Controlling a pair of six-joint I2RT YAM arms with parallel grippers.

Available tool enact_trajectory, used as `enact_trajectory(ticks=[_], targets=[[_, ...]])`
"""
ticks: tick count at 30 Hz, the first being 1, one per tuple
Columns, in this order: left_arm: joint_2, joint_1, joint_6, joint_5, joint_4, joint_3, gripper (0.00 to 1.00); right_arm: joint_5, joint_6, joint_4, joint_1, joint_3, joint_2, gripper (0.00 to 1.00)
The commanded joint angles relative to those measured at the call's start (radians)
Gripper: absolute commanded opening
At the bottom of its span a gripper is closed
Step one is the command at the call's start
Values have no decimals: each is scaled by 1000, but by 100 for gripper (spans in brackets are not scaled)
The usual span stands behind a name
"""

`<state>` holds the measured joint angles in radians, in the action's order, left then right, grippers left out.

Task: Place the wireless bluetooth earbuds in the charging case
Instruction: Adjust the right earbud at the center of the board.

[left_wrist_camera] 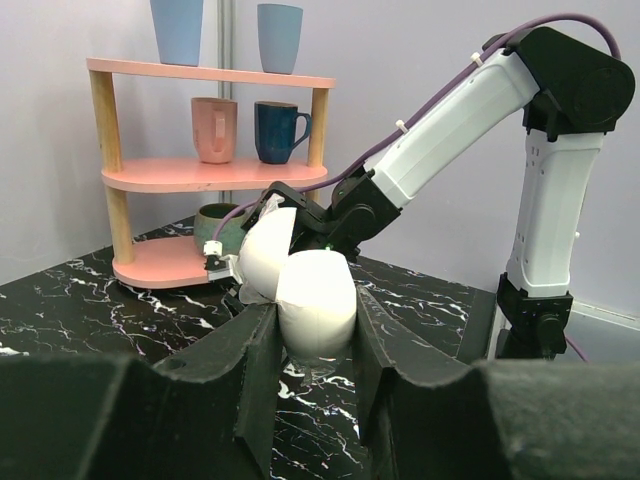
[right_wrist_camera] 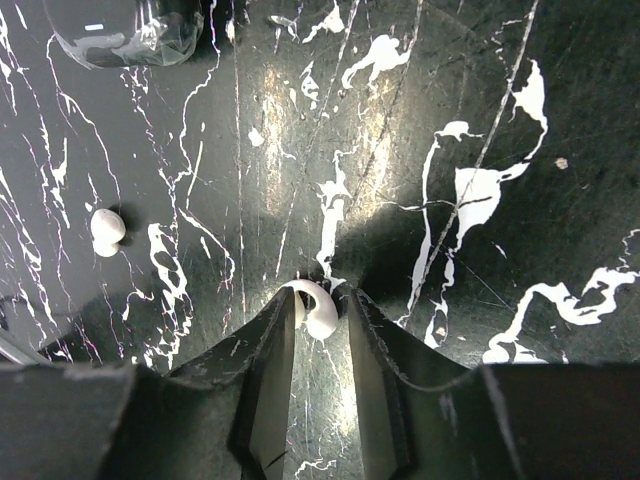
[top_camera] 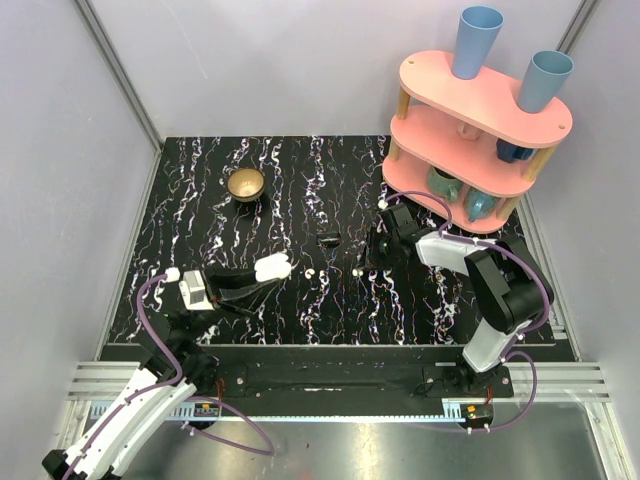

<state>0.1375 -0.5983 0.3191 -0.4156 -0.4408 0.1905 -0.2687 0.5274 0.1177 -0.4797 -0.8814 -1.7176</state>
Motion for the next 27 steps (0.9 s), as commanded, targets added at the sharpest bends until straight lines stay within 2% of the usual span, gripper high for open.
enact_trajectory(ticks=[1,27], targets=[[-6,-1,12,5,-13,44,0,65,-15,60,-7,25,13,36],[-4,-1,20,14,-4,47,0,98,-1,39,-36,15,-45,36]])
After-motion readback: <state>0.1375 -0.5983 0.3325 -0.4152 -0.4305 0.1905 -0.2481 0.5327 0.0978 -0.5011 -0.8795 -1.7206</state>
